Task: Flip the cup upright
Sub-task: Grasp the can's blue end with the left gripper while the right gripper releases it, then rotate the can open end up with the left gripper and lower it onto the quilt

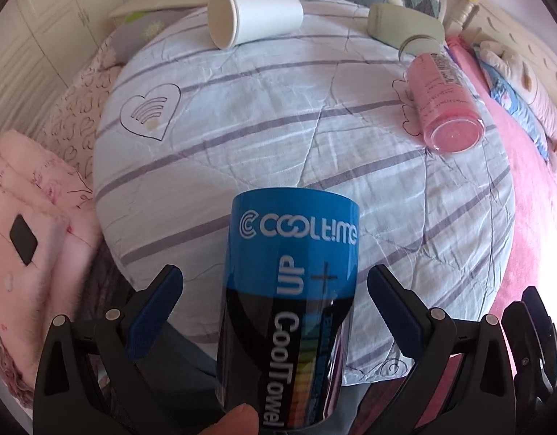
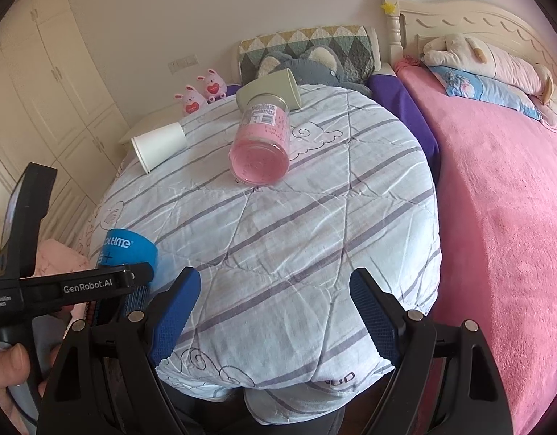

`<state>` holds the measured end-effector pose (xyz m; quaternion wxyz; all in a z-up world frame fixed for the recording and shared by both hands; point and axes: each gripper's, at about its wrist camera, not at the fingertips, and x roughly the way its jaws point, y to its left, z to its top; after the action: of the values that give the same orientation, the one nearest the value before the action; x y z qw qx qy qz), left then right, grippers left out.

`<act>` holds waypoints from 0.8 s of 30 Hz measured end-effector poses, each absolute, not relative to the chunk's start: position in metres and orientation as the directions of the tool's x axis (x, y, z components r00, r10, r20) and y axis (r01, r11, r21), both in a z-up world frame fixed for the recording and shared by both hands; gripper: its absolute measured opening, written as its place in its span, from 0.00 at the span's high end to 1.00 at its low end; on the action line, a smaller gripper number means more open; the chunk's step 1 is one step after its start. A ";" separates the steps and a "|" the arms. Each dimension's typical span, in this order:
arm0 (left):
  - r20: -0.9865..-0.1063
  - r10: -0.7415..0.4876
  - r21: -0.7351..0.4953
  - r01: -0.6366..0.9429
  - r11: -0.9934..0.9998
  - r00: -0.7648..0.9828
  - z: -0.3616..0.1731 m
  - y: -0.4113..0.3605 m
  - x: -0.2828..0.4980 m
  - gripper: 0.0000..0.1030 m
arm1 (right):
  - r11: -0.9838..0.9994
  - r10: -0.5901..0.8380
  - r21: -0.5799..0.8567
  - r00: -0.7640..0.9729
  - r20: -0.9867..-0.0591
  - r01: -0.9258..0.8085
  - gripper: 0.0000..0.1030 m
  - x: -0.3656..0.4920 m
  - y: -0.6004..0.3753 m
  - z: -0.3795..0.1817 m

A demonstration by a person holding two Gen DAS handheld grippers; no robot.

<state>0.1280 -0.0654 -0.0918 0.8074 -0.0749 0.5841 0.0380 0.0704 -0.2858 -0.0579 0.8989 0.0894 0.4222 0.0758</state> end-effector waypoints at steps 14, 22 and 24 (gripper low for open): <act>-0.945 -0.076 -0.109 -0.089 0.990 0.318 -0.097 -0.065 0.135 0.34 | 0.976 0.198 0.210 0.614 -0.764 -0.054 0.17 0.082 -0.275 -0.060; -0.924 -0.075 -0.104 -0.057 0.993 0.375 -0.082 -0.063 0.136 0.34 | 0.978 0.185 0.204 0.618 -0.764 -0.041 0.17 0.083 -0.272 -0.058; -0.910 -0.069 -0.097 -0.046 0.994 0.409 -0.073 -0.062 0.136 0.34 | 0.979 0.182 0.201 0.620 -0.764 -0.039 0.17 0.083 -0.271 -0.057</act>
<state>0.1364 -0.0617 -0.0731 0.8377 -0.0532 0.5434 -0.0068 0.0831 -0.2708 -0.0565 0.8961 0.0826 0.4318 0.0618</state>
